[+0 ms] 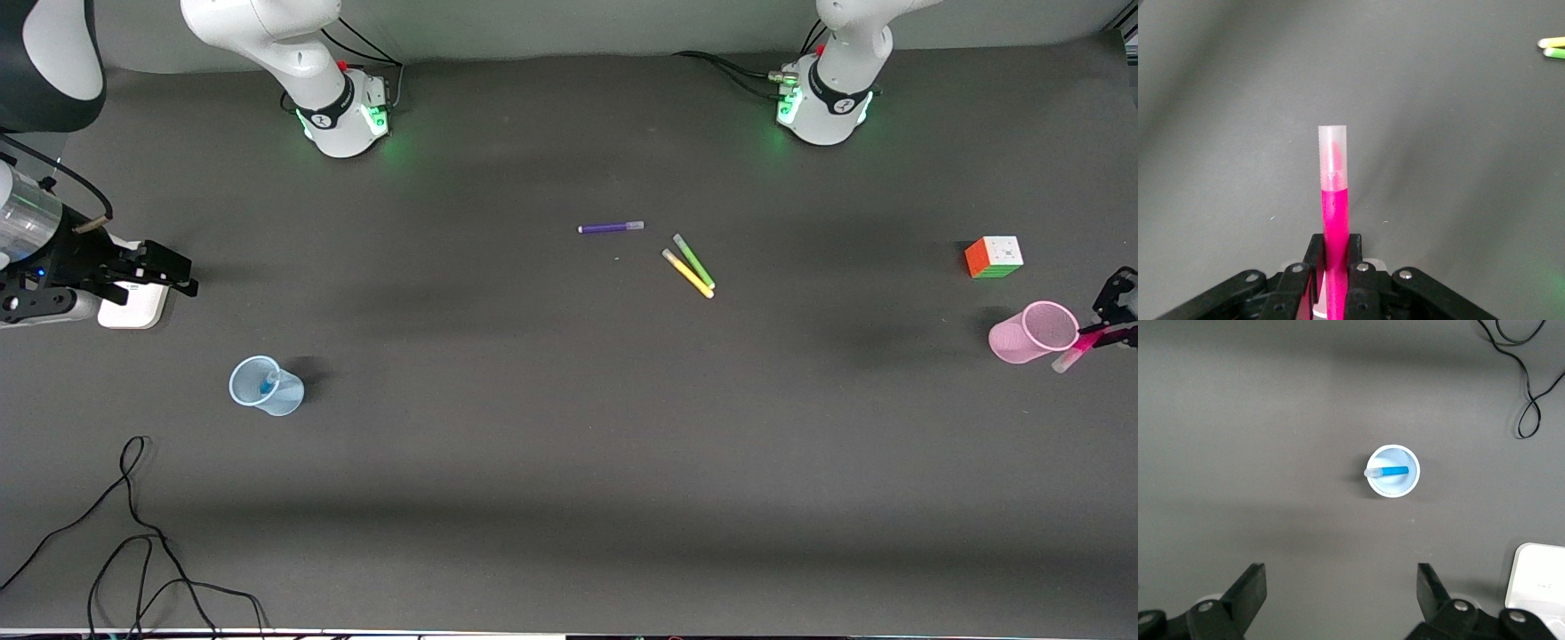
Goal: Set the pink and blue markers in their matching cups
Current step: 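Lower the pink marker into the pink cup with the left gripper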
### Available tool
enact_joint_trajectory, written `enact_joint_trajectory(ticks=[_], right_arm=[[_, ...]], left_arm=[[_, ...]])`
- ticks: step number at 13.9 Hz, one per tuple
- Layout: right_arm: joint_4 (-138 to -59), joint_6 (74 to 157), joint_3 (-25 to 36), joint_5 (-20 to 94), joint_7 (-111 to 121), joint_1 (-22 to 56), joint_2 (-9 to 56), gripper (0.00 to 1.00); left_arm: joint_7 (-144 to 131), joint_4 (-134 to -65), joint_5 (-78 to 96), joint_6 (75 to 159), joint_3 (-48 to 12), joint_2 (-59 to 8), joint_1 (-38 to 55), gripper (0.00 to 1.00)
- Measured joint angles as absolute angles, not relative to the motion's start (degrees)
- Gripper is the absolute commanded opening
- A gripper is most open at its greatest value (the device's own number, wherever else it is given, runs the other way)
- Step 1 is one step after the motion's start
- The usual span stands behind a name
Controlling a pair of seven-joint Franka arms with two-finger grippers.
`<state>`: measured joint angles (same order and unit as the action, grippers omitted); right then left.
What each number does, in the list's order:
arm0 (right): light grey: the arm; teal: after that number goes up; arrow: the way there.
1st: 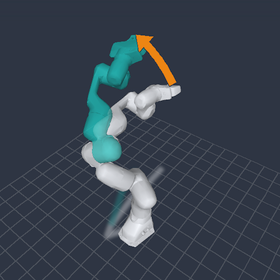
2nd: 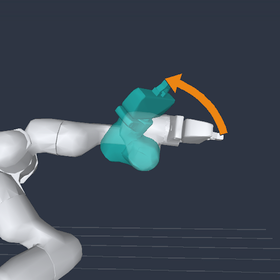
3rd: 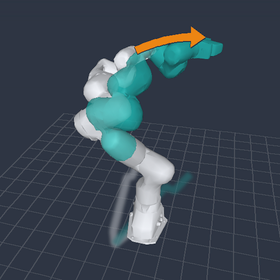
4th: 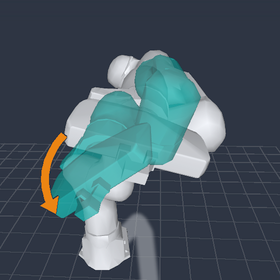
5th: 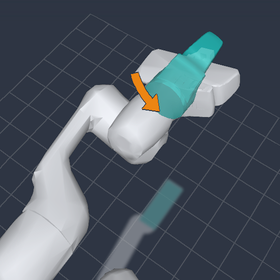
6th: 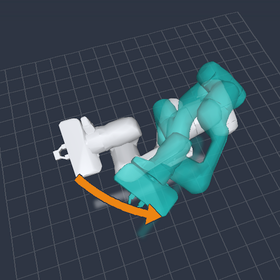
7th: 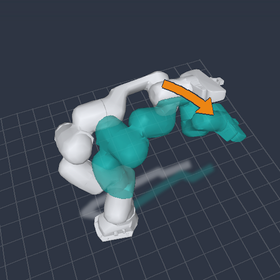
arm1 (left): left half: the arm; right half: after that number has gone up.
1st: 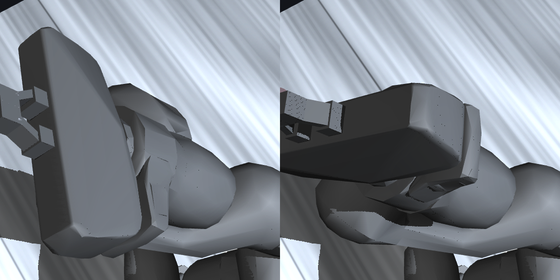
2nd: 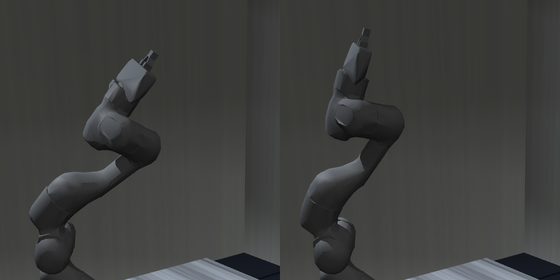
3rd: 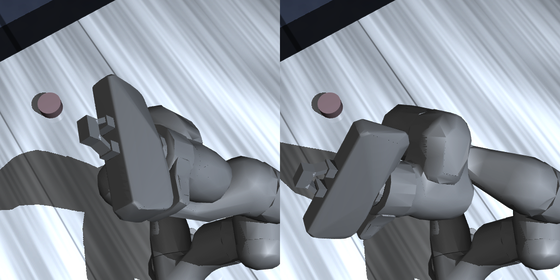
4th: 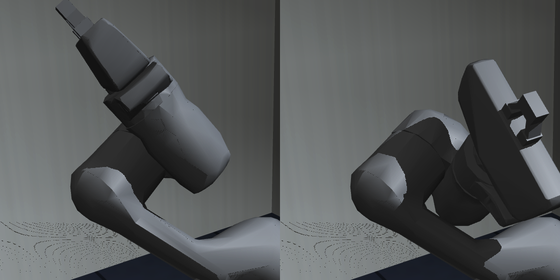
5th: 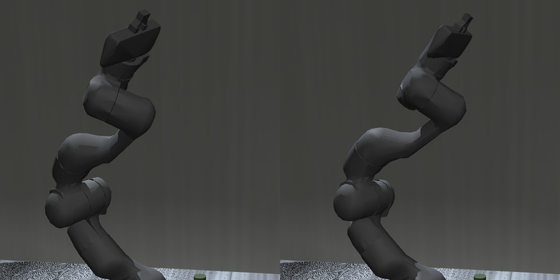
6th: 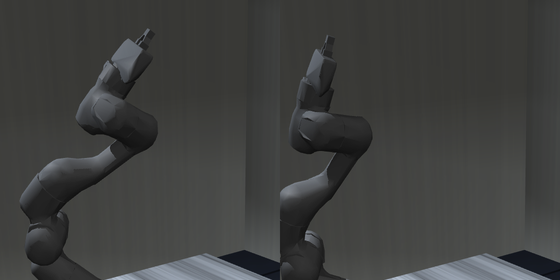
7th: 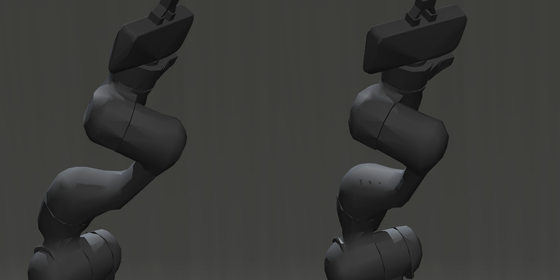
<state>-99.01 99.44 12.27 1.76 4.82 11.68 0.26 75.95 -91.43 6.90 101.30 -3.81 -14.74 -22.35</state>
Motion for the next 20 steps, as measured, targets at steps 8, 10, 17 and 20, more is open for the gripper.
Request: enact_joint_trajectory(ticks=[8,10,17,20], right_arm=[[-99.2,100.0,11.9,1.7,5.0,10.9,0.2,1.0],[-99.2,100.0,11.4,1.7,5.0,11.0,0.2,1.0],[-99.3,100.0,11.5,1.7,5.0,10.9,0.2,1.0],[-99.7,100.0,11.6,1.7,5.0,10.9,0.2,1.0]], left_arm=[[107.0,-96.2,22.4,102.3,-3.8,-20.7,-35.2,0.0],[113.4,-96.4,24.9,102.4,-3.8,-23.8,-37.8,0.0],[129.6,-100.1,33.6,101.1,-3.9,-29.2,-43.6,0.0],[133.7,-100.7,35.8,99.8,-3.9,-29.8,-44.8,0.0]])
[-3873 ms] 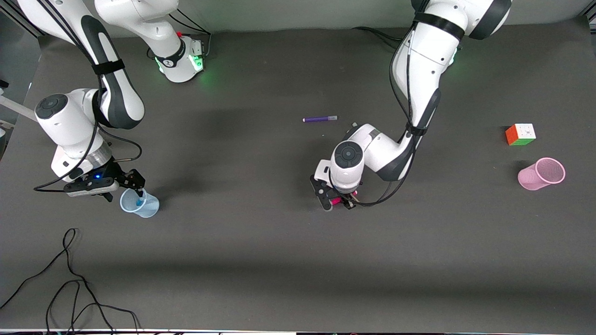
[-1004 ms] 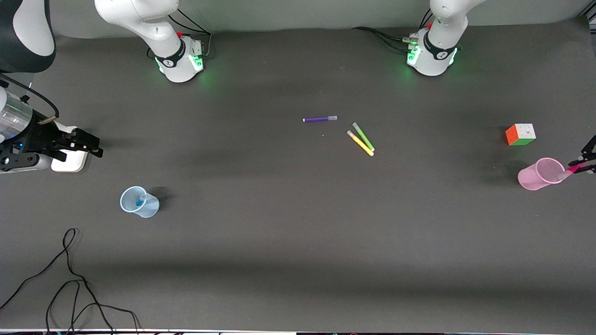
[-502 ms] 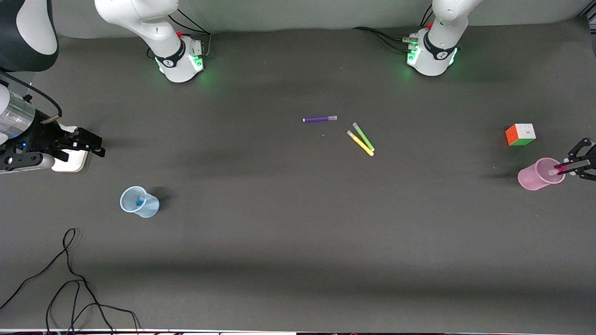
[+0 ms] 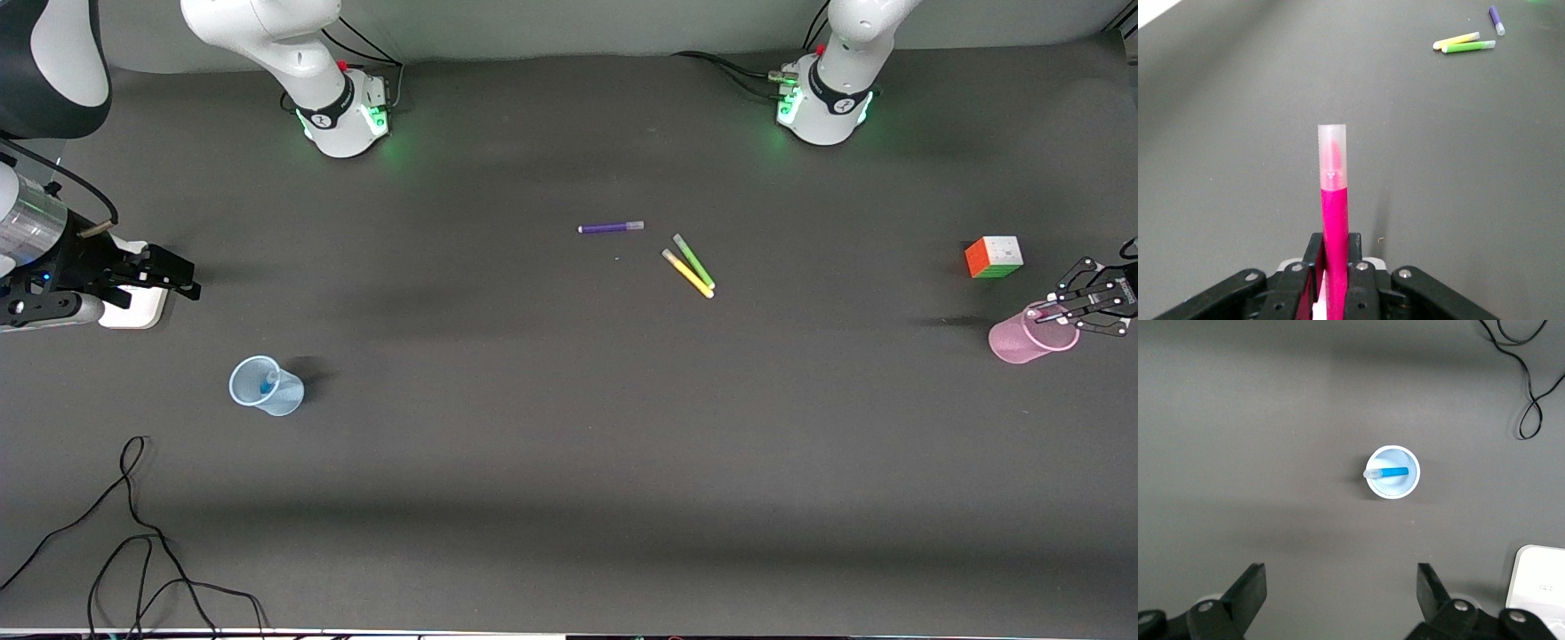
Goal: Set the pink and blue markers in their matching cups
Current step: 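Lower the pink marker into the pink cup with the left gripper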
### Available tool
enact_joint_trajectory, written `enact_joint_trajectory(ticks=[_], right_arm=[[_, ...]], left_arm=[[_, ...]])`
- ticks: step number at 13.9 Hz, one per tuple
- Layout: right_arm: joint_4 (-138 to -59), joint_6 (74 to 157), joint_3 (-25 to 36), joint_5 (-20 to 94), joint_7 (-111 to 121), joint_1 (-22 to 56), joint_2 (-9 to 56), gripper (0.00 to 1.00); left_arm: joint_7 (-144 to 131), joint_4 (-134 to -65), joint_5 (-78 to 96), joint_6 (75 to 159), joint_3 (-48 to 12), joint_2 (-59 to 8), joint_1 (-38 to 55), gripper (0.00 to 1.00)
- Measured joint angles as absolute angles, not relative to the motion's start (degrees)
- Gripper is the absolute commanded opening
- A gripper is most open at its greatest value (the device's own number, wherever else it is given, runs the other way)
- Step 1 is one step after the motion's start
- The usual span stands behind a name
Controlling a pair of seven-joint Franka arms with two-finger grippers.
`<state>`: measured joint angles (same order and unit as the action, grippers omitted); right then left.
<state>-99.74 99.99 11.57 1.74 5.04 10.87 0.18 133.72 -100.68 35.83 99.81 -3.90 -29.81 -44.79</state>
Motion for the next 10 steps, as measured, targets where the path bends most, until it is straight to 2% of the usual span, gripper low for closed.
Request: enact_joint_trajectory(ticks=[5,6,7,8,9,10], right_arm=[[-99.9,100.0,11.6,1.7,5.0,10.9,0.2,1.0],[-100.0,100.0,11.6,1.7,5.0,10.9,0.2,1.0],[-100.0,100.0,11.6,1.7,5.0,10.9,0.2,1.0],[-100.0,100.0,11.6,1.7,5.0,10.9,0.2,1.0],[-100.0,100.0,11.6,1.7,5.0,10.9,0.2,1.0],[-100.0,100.0,11.6,1.7,5.0,10.9,0.2,1.0]], left_arm=[[136.0,-100.7,37.5,99.1,-4.0,-30.9,-45.8,0.01],[136.0,-100.7,37.5,99.1,-4.0,-30.9,-45.8,0.14],[136.1,-100.6,37.6,99.1,-4.0,-30.9,-45.8,0.39],[136.2,-100.4,37.6,99.1,-4.0,-30.9,-45.8,0.58],[136.3,-100.2,37.7,99.1,-4.0,-30.9,-45.8,0.69],[136.3,-100.0,37.7,99.1,-4.0,-30.9,-45.8,0.99]])
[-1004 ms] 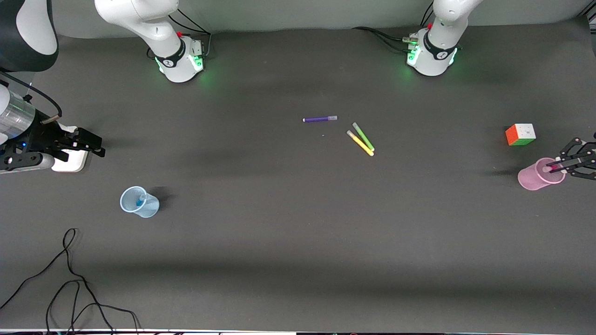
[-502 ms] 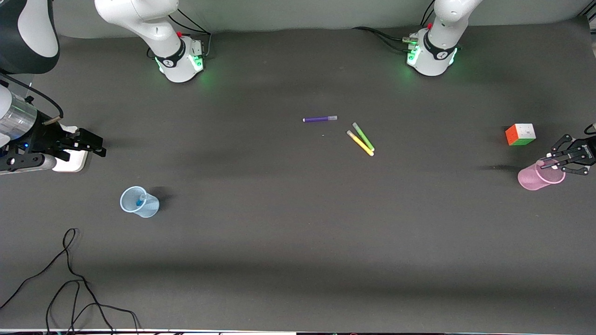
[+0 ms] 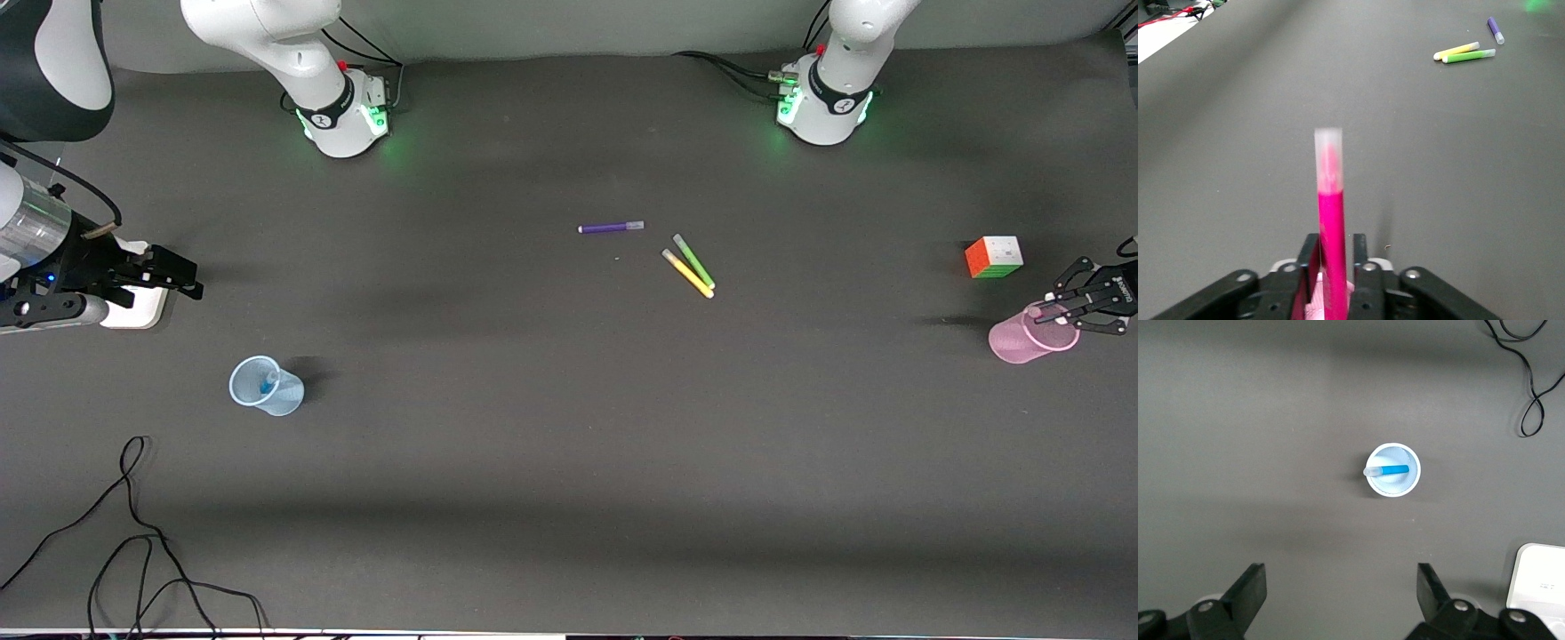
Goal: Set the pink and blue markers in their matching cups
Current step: 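Lower the pink marker into the pink cup with the left gripper, then open the left gripper and release the pink marker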
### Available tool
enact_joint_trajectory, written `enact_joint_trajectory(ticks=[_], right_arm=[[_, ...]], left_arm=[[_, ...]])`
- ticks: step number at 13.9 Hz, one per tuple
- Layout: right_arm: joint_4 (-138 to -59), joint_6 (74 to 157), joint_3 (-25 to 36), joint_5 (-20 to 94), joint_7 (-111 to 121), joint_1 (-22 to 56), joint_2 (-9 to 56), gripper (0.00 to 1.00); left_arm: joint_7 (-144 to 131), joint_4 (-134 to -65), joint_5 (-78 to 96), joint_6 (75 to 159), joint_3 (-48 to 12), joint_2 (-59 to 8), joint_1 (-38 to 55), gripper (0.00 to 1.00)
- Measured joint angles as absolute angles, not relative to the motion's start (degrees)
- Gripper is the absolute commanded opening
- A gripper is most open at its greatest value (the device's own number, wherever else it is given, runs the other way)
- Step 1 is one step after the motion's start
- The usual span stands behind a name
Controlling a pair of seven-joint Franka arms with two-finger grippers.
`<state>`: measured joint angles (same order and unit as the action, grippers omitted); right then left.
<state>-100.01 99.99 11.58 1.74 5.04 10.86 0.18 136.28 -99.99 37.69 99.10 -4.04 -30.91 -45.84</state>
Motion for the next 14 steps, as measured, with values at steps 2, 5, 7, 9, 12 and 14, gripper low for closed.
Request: enact_joint_trajectory(ticks=[2,5,7,9,12,14], right_arm=[[-100.1,100.0,11.6,1.7,5.0,10.9,0.2,1.0],[-100.1,100.0,11.6,1.7,5.0,10.9,0.2,1.0],[-100.1,100.0,11.6,1.7,5.0,10.9,0.2,1.0],[-100.2,100.0,11.6,1.7,5.0,10.9,0.2,1.0],[-100.7,100.3,11.6,1.7,5.0,10.9,0.2,1.0],[-101.2,101.2,11.6,1.7,5.0,10.8,0.2,1.0]], left_arm=[[136.3,-99.8,37.7,99.1,-4.0,-30.9,-45.9,0.99],[136.3,-99.8,37.8,99.1,-4.0,-30.9,-45.9,0.99],[136.3,-99.8,37.8,99.1,-4.0,-30.9,-45.9,0.99],[136.3,-99.8,37.9,99.1,-4.1,-30.9,-45.9,0.99],[136.2,-99.5,38.1,98.7,-4.3,-30.8,-45.9,0.99],[132.6,-98.7,38.3,98.3,-4.9,-29.4,-45.8,0.99]])
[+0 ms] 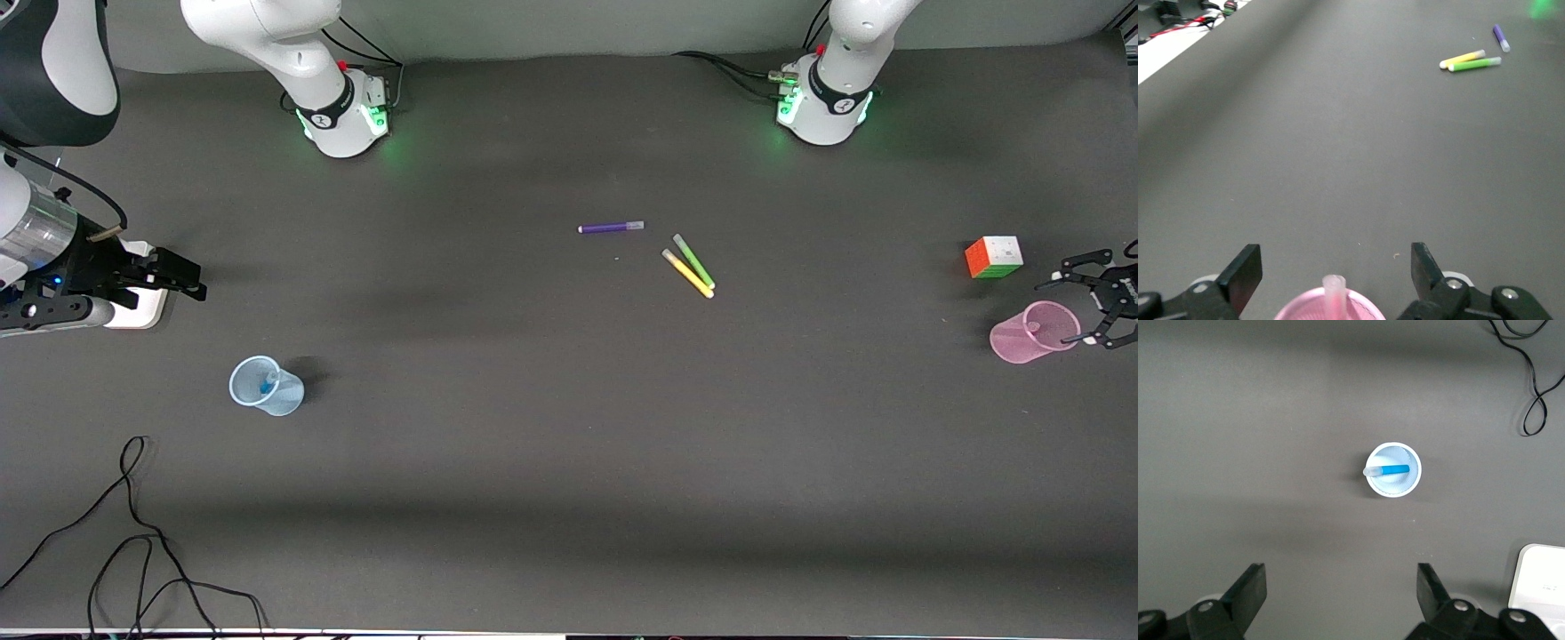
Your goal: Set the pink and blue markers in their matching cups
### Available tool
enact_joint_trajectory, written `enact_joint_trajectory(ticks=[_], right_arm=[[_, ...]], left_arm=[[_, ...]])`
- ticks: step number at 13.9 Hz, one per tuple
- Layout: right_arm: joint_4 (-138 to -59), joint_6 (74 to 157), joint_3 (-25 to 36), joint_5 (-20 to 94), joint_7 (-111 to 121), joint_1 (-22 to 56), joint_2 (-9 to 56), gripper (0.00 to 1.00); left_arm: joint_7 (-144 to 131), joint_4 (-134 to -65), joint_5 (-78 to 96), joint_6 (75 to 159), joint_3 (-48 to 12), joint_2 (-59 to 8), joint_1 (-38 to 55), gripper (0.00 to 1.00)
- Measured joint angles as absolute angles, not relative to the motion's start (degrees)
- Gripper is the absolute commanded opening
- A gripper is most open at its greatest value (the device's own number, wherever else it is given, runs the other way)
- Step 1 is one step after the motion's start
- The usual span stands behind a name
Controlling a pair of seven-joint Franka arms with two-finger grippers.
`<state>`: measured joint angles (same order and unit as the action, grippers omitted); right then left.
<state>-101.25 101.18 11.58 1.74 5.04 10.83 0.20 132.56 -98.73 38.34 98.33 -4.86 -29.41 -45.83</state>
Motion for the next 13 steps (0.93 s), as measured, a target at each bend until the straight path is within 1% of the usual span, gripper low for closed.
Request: enact_joint_trajectory(ticks=[3,8,11,13], right_arm=[[-101.4,101.3,11.6,1.7,5.0,10.8,0.2,1.0],[-101.4,102.5,11.6,1.7,5.0,10.8,0.2,1.0],[-101.2,102.5,11.6,1.7,5.0,10.8,0.2,1.0],[-101.0,102.5,11.5,1.7,5.0,10.8,0.1,1.0]], left_arm=[[119.3,-97.1,36.8,97.2,-5.6,-22.5,-43.5,0.99],[87.0,-97.0,26.7,96.4,-5.9,-7.1,-32.9,0.99],[65.9,-97.0,19.2,96.4,-6.1,-1.7,-24.5,0.99],[53.6,-96.9,13.9,96.5,-6.2,-0.3,-19.4,0.99]])
